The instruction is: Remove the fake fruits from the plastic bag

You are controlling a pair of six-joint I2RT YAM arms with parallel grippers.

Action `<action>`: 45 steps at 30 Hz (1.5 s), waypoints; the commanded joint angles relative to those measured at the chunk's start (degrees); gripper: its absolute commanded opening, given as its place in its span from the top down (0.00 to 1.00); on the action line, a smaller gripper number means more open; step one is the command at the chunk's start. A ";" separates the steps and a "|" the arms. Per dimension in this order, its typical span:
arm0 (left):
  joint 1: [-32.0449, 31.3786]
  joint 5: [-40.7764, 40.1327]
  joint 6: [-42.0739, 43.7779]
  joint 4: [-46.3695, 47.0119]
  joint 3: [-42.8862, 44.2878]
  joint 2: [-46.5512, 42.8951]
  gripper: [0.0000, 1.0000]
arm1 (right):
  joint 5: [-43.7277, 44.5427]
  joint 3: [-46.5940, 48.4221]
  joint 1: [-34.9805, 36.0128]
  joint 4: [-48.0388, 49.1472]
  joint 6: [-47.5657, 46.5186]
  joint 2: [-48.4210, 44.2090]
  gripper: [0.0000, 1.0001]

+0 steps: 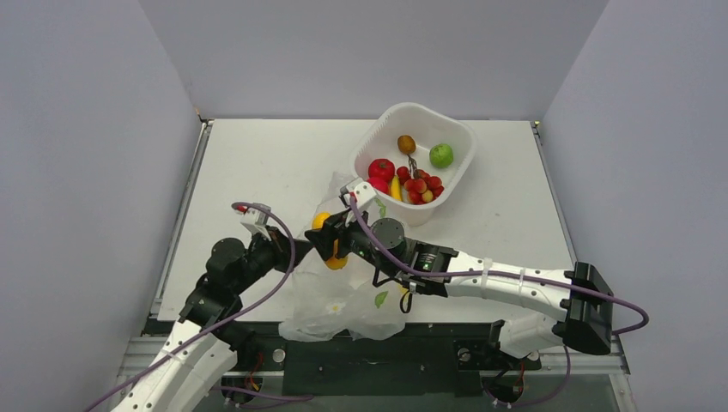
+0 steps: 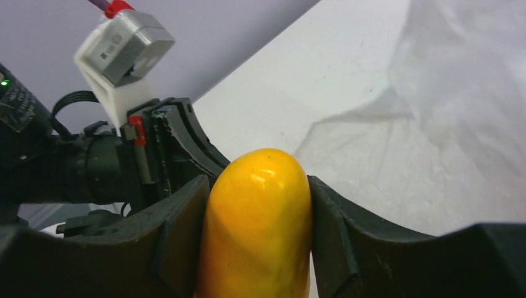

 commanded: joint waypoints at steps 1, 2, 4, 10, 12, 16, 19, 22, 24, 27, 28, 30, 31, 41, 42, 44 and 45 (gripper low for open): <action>0.14 6.94 -7.87 10.85 -0.95 2.41 1.00 | -1.21 4.50 -0.07 6.81 -4.63 1.17 1.00; 0.14 7.00 -8.04 10.92 -0.96 2.44 1.00 | 0.08 5.80 -0.12 6.55 -5.06 1.13 1.00; 0.14 6.48 -7.61 9.27 -0.79 1.54 1.00 | 4.34 7.18 -0.22 5.46 -5.53 0.62 1.00; 0.14 1.50 -5.58 2.43 -0.02 -2.29 1.00 | 10.17 7.66 -3.18 3.01 -7.03 -5.45 1.00; 0.14 -0.48 -4.88 -0.31 1.23 -2.60 1.00 | 11.08 6.69 -5.07 1.70 -6.81 -8.78 1.00; 0.21 -6.31 -2.16 -6.41 5.53 -2.21 1.00 | 18.62 2.40 -8.35 0.36 -7.61 -16.73 1.00; 0.23 -10.63 1.66 -10.20 9.78 -1.52 1.00 | 24.41 -1.31 -12.00 -1.72 -7.32 -21.85 1.00; 0.23 -16.84 6.06 -13.66 15.37 -0.16 1.00 | 26.40 -3.01 -15.64 -4.59 -6.13 -23.78 1.00; 0.23 -20.63 12.12 -15.52 18.96 1.56 1.00 | 25.59 -3.67 -18.65 -6.74 -4.33 -23.71 1.00; 0.29 -26.77 18.06 -19.82 25.66 6.35 1.00 | 21.96 -1.80 -23.94 -12.83 -1.54 -20.25 1.00; 0.29 -29.63 20.86 -20.54 26.84 7.27 1.00 | 20.12 -0.89 -24.72 -13.91 -0.79 -18.18 1.00; 0.31 -33.64 24.01 -21.90 29.51 9.70 1.00 | 18.72 0.74 -26.36 -16.24 -0.12 -14.79 1.00; 0.31 -36.49 24.74 -22.10 30.44 10.50 1.00 | 17.81 1.33 -27.19 -17.43 0.09 -13.68 1.00; 0.40 -52.54 27.72 -16.66 26.13 8.70 0.62 | 14.97 16.57 -31.16 -26.33 -1.72 7.47 1.00; 0.45 -52.44 27.69 -16.92 25.66 8.56 0.59 | 15.89 17.16 -31.43 -26.43 -2.16 8.35 1.00; 0.48 -52.29 27.97 -17.77 25.17 8.53 0.49 | 17.44 19.00 -32.10 -26.42 -3.58 10.83 1.00; 0.49 -52.14 28.00 -18.24 25.15 8.41 0.42 | 17.71 20.32 -32.63 -26.61 -4.34 12.51 1.00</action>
